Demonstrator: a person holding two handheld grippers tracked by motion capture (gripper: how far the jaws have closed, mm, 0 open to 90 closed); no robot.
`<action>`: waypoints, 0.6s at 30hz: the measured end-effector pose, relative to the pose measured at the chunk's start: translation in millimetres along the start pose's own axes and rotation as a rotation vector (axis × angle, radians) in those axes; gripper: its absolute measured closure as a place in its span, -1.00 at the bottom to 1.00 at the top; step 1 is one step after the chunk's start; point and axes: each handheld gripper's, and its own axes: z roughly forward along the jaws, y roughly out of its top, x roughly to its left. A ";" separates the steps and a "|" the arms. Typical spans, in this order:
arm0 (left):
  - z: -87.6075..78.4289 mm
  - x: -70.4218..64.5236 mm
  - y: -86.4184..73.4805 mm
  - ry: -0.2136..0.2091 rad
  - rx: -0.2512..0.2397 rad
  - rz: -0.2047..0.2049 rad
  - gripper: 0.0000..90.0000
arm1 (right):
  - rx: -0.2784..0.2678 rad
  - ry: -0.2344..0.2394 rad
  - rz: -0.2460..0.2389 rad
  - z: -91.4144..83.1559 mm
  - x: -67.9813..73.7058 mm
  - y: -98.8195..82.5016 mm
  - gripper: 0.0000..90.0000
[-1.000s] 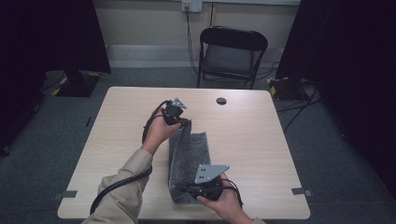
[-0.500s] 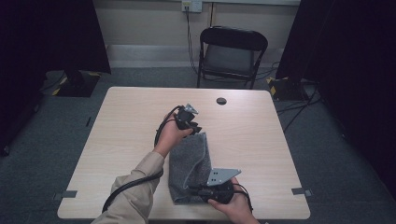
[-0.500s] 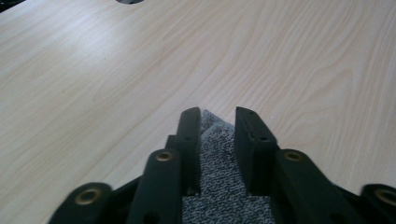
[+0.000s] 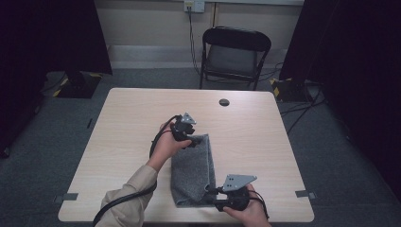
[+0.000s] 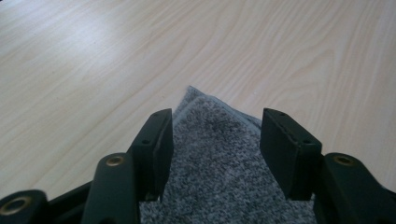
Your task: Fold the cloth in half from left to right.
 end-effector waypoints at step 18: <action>-12.9 -12.8 -42.4 -0.023 0.030 0.017 -0.16 | 0.031 -0.036 0.017 -8.4 -13.3 -12.5 0.28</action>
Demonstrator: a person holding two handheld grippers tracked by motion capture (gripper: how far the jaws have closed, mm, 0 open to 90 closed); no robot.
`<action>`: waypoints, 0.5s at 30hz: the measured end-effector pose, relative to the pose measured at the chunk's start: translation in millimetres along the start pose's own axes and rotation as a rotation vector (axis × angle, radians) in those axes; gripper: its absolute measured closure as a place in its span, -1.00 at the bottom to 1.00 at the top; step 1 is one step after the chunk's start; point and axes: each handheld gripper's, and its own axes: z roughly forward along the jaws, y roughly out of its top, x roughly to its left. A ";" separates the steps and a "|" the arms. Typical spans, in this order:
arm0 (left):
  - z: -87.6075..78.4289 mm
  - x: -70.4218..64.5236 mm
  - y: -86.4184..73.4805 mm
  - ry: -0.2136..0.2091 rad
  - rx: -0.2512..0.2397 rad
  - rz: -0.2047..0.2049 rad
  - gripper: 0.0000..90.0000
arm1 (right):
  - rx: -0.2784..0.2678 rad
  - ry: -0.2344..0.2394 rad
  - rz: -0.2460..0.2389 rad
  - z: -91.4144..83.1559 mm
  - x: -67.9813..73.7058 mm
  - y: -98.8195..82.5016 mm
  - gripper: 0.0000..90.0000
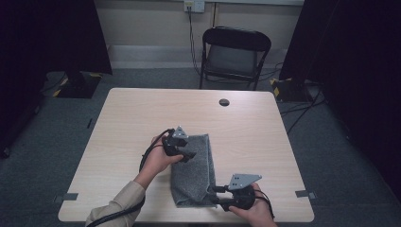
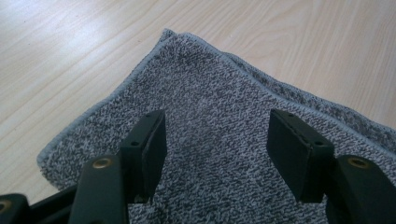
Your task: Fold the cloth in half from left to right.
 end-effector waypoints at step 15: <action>-7.0 -4.8 -3.5 -0.018 -0.028 0.012 -0.19 | 0.028 -0.070 -0.010 3.5 -31.8 5.6 0.37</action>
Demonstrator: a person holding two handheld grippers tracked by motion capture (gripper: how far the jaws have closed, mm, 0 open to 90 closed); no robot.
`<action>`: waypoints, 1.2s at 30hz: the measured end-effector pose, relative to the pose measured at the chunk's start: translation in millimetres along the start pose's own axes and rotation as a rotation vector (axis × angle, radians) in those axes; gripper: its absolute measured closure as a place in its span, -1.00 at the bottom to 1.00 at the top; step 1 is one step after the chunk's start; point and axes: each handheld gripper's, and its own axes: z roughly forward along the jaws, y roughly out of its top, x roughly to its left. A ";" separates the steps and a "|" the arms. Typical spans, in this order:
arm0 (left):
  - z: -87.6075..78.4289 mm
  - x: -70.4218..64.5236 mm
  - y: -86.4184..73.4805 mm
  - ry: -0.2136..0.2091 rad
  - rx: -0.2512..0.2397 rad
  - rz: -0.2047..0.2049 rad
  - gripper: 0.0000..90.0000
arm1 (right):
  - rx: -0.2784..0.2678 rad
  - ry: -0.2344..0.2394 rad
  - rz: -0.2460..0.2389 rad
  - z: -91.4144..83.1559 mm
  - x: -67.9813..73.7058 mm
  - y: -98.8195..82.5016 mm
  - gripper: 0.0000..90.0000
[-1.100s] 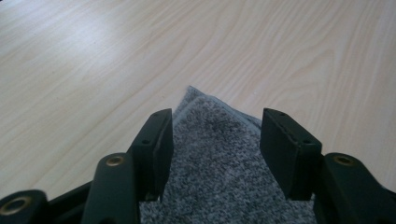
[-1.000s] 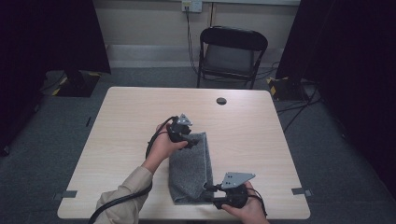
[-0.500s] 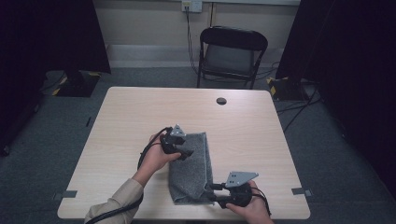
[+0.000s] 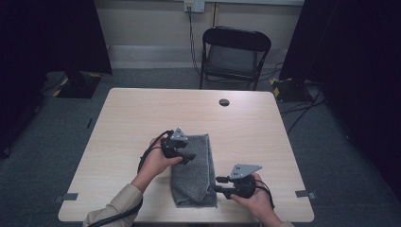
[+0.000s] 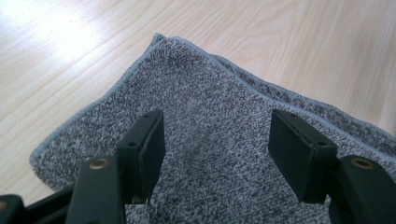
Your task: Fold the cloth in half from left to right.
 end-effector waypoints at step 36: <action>-9.7 -9.6 -27.7 -0.027 0.006 0.004 -0.20 | 0.025 -0.030 -0.011 45.7 -23.5 35.7 1.00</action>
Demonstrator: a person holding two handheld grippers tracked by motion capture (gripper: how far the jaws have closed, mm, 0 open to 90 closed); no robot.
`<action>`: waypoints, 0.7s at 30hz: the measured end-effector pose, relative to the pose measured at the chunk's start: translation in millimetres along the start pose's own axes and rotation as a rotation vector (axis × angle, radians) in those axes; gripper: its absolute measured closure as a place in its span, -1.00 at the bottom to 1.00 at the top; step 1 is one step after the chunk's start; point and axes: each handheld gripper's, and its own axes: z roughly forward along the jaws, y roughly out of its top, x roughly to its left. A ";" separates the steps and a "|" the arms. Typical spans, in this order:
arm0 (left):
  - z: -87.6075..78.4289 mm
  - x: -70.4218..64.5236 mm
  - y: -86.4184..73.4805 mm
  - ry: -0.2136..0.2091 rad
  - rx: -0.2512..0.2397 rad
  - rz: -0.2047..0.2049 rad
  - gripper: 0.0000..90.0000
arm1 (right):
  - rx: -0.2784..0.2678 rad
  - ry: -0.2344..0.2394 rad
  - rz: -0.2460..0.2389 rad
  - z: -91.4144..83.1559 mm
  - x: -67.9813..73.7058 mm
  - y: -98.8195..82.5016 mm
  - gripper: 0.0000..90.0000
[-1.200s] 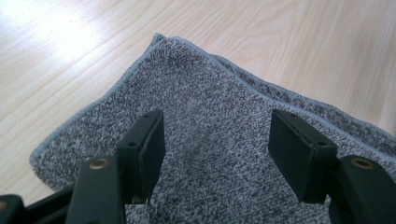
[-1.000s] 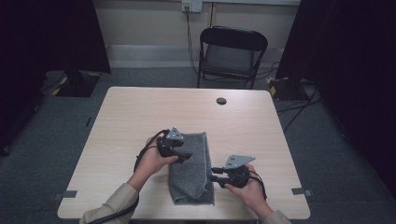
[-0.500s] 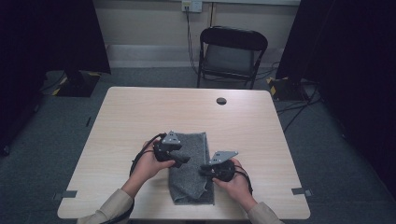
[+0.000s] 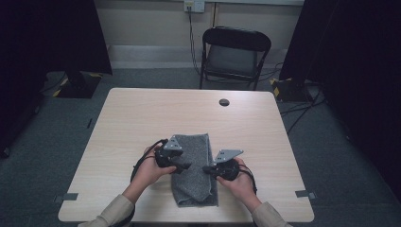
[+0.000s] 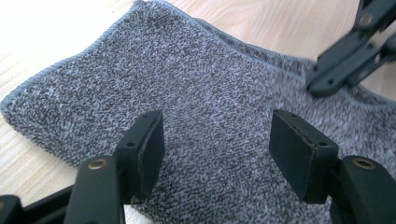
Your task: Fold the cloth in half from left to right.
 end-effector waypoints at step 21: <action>14.1 -5.5 -7.1 -0.023 0.032 0.004 -0.21 | 0.055 -0.073 0.069 -26.3 -23.3 -25.0 0.80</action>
